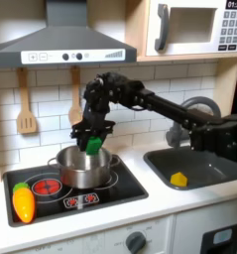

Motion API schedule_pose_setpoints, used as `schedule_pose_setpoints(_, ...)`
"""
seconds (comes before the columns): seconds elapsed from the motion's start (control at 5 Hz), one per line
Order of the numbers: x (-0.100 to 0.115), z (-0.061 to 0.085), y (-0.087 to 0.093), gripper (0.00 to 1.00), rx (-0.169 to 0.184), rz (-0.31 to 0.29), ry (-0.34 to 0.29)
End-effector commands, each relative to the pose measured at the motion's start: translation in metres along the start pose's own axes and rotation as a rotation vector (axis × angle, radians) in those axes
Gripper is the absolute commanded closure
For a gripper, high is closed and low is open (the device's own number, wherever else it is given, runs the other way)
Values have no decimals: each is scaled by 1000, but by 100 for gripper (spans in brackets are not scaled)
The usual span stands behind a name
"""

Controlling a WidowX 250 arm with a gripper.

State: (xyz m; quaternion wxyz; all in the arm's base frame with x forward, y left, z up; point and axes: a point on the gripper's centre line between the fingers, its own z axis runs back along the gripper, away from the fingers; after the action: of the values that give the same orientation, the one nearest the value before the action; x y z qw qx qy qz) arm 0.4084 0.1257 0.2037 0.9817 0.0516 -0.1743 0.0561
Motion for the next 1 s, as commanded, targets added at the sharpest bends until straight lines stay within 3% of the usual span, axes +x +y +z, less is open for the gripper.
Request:
schedule_pose_setpoints(0.0,3,-3,4,100,32,-1,-24)
schedule_pose_setpoints(0.2,-2,-5,6,0,37,-5,-8)
schedule_pose_setpoints(0.8,-11,-10,2,0,17,-32,53)
